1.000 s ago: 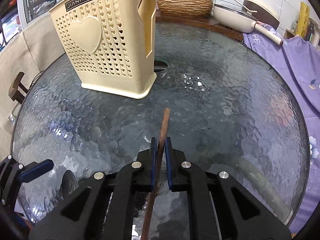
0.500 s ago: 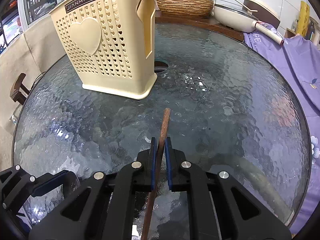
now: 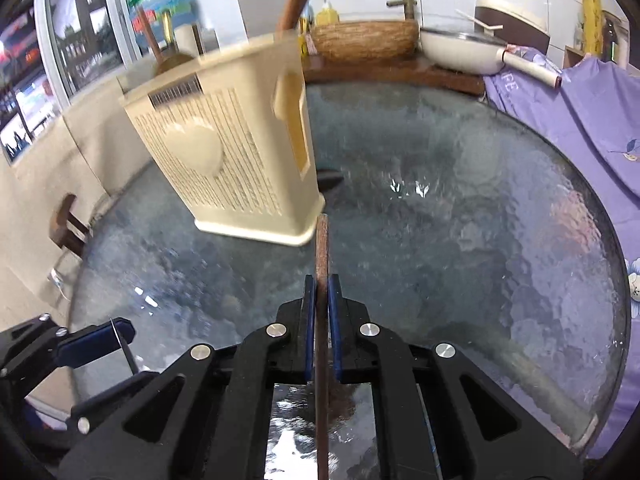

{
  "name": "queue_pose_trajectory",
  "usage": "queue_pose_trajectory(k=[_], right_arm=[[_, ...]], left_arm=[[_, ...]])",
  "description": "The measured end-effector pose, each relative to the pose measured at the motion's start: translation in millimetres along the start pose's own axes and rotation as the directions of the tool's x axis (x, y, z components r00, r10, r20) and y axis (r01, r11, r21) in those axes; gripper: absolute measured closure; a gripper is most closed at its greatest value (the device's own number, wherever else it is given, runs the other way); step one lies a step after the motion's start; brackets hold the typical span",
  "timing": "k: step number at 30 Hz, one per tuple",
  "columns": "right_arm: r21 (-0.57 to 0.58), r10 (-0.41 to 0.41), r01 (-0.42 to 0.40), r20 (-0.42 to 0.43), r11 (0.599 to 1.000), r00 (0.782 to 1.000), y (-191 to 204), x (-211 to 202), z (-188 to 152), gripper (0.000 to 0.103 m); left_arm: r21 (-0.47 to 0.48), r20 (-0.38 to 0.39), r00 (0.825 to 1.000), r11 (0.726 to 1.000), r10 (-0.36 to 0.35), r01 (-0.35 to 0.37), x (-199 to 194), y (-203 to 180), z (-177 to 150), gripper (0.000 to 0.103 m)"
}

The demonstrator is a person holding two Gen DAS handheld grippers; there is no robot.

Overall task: Organize utensils
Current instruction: 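Lower the metal spoon and chopstick into the cream holder and open both tools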

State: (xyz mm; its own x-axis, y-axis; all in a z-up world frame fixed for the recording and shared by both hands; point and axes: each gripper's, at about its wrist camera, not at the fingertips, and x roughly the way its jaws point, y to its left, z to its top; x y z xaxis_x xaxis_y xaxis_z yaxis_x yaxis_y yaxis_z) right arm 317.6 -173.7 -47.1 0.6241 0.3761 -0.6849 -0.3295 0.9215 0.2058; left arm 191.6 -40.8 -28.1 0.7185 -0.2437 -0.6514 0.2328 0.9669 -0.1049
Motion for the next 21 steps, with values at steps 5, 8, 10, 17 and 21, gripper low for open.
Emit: queue_pose_trajectory(k=[5, 8, 10, 17, 21], right_arm=[[0.015, 0.056, -0.057, 0.079, 0.998, 0.995, 2, -36, 9, 0.096], [0.009, 0.077, -0.079, 0.127, 0.997, 0.989, 6, -60, 14, 0.096], [0.004, 0.094, -0.095, 0.150, 0.995, 0.984, 9, -73, 16, 0.096], [-0.033, 0.123, -0.119, 0.206, 0.992, 0.971, 22, -108, 22, 0.096], [-0.042, 0.137, -0.130, 0.225, 0.991, 0.965, 28, -117, 26, 0.096]], left_arm=[[-0.013, 0.056, 0.998, 0.999, -0.040, 0.041, -22, 10, 8, 0.067], [-0.020, 0.073, 0.996, 0.999, -0.047, 0.049, -26, 16, 12, 0.067], [-0.026, 0.081, 0.995, 0.998, -0.053, 0.055, -30, 19, 15, 0.067], [-0.020, 0.116, 0.991, 0.997, -0.069, 0.071, -44, 25, 23, 0.067], [-0.013, 0.129, 0.989, 0.997, -0.074, 0.076, -50, 28, 27, 0.067]])
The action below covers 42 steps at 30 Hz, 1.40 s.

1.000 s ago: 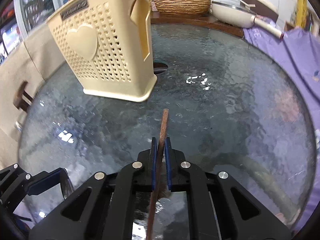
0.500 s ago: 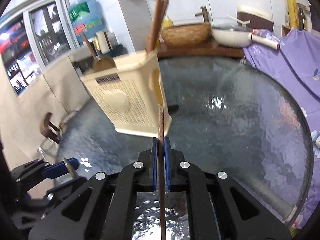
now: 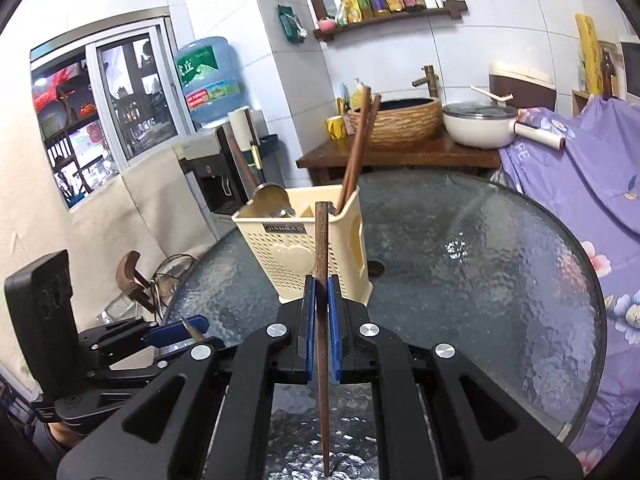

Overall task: Organize utensils
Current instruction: 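Lower the metal spoon and chopstick into the cream holder and open both tools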

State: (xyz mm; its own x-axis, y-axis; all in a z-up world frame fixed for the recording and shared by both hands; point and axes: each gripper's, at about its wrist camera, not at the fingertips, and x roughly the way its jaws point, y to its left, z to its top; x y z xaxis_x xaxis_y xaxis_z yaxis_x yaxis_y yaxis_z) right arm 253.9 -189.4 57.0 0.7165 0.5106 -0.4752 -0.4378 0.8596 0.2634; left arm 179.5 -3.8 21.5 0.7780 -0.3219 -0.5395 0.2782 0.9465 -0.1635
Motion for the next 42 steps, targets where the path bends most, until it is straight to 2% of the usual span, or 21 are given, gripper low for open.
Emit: queue_pose_trajectory(k=[9, 14, 20, 24, 28, 31, 34, 38, 42], right_arm=[[-0.047, 0.012, -0.010, 0.035, 0.999, 0.999, 16, -5, 18, 0.096], [-0.052, 0.031, -0.029, 0.041, 0.998, 0.999, 19, -4, 31, 0.096], [-0.059, 0.059, -0.055, 0.062, 0.997, 0.996, 21, -4, 64, 0.096], [-0.078, 0.081, -0.073, 0.105, 0.994, 0.991, 26, -10, 100, 0.096], [-0.101, 0.072, -0.053, 0.192, 0.993, 0.979, 32, -19, 143, 0.096], [-0.109, 0.053, -0.028, 0.235, 0.994, 0.970, 35, -20, 171, 0.096], [-0.136, 0.010, 0.030, 0.281, 0.990, 0.960, 38, -12, 187, 0.096], [-0.125, -0.019, 0.054, 0.266, 0.991, 0.964, 31, 18, 181, 0.096], [-0.096, -0.035, 0.057, 0.221, 0.994, 0.975, 17, 50, 158, 0.096]], left_arm=[[0.041, 0.045, 0.999, 0.999, 0.022, -0.024, -6, 2, 16, 0.067], [0.023, 0.060, 0.998, 0.999, 0.026, -0.027, -5, 11, 26, 0.067], [0.016, 0.100, 0.994, 0.999, 0.032, -0.034, -7, 22, 58, 0.067], [0.026, 0.177, 0.982, 0.997, 0.069, -0.074, -16, 28, 100, 0.067], [-0.030, 0.231, 0.970, 0.997, 0.074, -0.069, -20, 41, 145, 0.067], [-0.057, 0.270, 0.958, 0.995, 0.095, -0.083, -17, 50, 171, 0.067], [-0.066, 0.305, 0.941, 0.989, 0.148, -0.135, -6, 56, 186, 0.067], [-0.095, 0.289, 0.937, 0.980, 0.195, -0.175, 23, 65, 185, 0.067], [-0.087, 0.251, 0.943, 0.975, 0.218, -0.203, 54, 67, 161, 0.067]])
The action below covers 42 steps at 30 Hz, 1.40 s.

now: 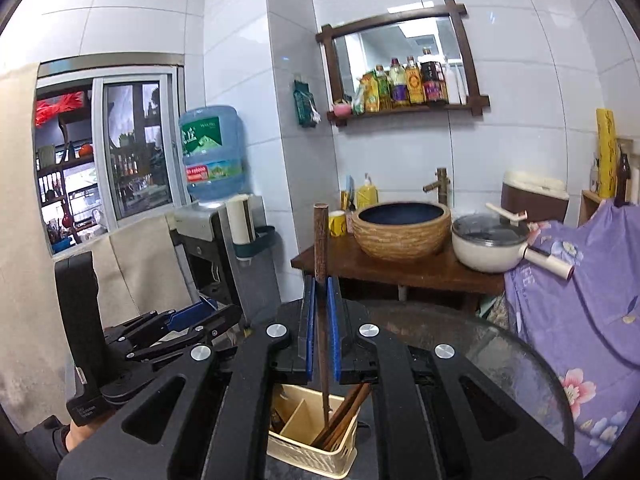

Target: Organize utensils

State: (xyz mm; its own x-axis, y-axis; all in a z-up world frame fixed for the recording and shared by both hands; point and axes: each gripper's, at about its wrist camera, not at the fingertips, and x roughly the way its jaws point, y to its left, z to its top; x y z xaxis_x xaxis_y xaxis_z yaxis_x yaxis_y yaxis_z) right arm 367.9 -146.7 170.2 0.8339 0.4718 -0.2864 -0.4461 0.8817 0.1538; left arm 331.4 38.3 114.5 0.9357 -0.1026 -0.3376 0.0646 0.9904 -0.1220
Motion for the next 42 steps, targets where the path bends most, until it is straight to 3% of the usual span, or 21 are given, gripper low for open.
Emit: queue_pose_trajectory(k=[9, 14, 21, 22, 24, 25, 30, 32, 37, 38, 42], right_arm=[[0.083, 0.018, -0.010, -0.089, 0.996, 0.996, -17, 26, -54, 0.096], [0.134, 0.021, -0.006, -0.104, 0.991, 0.994, -28, 33, -66, 0.096], [0.149, 0.017, -0.001, -0.107, 0.989, 0.994, -35, 35, -71, 0.096], [0.145, 0.010, 0.006, -0.110, 0.989, 0.994, -34, 34, -71, 0.092], [0.144, 0.000, 0.014, -0.100, 0.989, 0.995, -33, 32, -73, 0.074], [0.147, -0.002, 0.016, -0.090, 0.989, 0.996, -34, 29, -75, 0.058], [0.138, -0.024, 0.035, -0.086, 0.990, 0.996, -35, 18, -82, 0.055], [0.139, -0.035, 0.046, -0.084, 0.989, 0.996, -38, 11, -87, 0.046], [0.147, -0.105, 0.121, -0.111, 0.982, 0.988, -46, -9, -109, 0.038], [0.151, -0.117, 0.134, -0.117, 0.979, 0.986, -46, -14, -115, 0.029], [0.122, -0.149, 0.162, -0.109, 0.979, 0.983, -39, -40, -143, 0.023]], left_arm=[[0.043, -0.050, 0.999, 0.999, 0.002, 0.001, 17, -6, -47, 0.067], [0.075, -0.077, 0.997, 0.997, 0.002, 0.003, 23, -12, -60, 0.067], [0.083, -0.057, 0.998, 0.997, 0.004, 0.001, 17, -13, -62, 0.065], [0.085, -0.052, 0.999, 0.996, 0.005, 0.000, 15, -14, -62, 0.060], [0.086, -0.037, 0.999, 0.996, 0.007, -0.003, 11, -15, -62, 0.050], [0.084, -0.027, 1.000, 0.996, 0.007, -0.005, 7, -15, -62, 0.046], [0.098, -0.006, 1.000, 0.995, -0.001, 0.002, -10, -19, -69, 0.033], [0.110, 0.001, 1.000, 0.994, 0.004, -0.004, -17, -19, -73, 0.025], [0.094, 0.010, 1.000, 0.996, -0.011, 0.010, -37, -16, -85, 0.009], [0.088, 0.012, 1.000, 0.996, -0.013, 0.012, -42, -15, -89, 0.008], [0.102, 0.020, 1.000, 0.995, -0.020, 0.018, -67, -12, -112, 0.007]])
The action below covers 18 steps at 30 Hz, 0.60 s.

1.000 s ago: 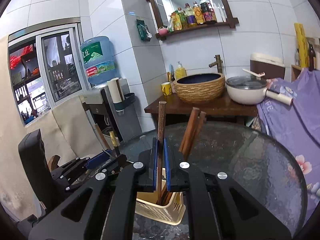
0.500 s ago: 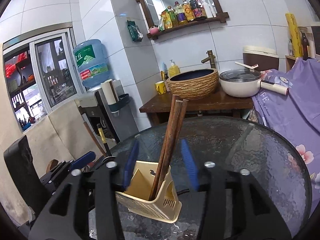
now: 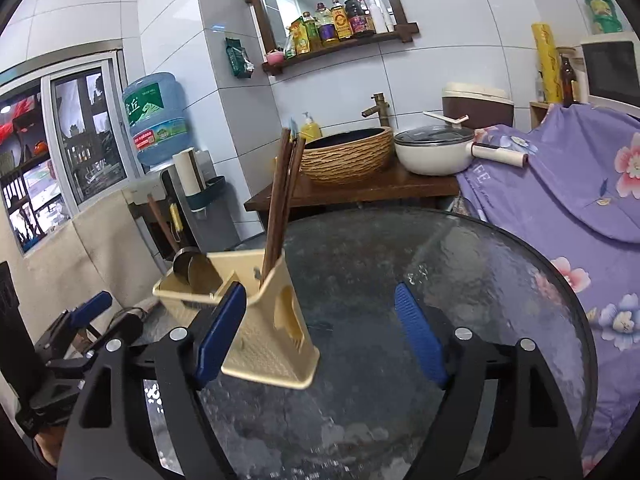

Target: Organize utensils

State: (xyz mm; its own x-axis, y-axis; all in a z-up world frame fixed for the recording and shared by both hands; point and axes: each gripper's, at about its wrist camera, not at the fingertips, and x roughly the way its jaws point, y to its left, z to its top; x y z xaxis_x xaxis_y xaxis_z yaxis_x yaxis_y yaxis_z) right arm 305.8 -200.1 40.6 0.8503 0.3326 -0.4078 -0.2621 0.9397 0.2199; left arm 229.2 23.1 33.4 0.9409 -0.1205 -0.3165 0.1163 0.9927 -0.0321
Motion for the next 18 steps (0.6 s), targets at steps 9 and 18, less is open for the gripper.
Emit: queue_pose_trajectory(k=[9, 18], right_arm=[[-0.089, -0.048, 0.049, 0.017, 0.995, 0.999, 22, -55, -81, 0.010], [-0.174, -0.030, 0.047, 0.102, 0.984, 0.994, 61, -121, -136, 0.006]], left_arm=[[-0.003, -0.016, 1.000, 1.000, 0.016, -0.016, -64, 4, -52, 0.007], [-0.011, 0.020, 0.999, 0.999, 0.050, -0.050, -122, 2, -79, 0.007]])
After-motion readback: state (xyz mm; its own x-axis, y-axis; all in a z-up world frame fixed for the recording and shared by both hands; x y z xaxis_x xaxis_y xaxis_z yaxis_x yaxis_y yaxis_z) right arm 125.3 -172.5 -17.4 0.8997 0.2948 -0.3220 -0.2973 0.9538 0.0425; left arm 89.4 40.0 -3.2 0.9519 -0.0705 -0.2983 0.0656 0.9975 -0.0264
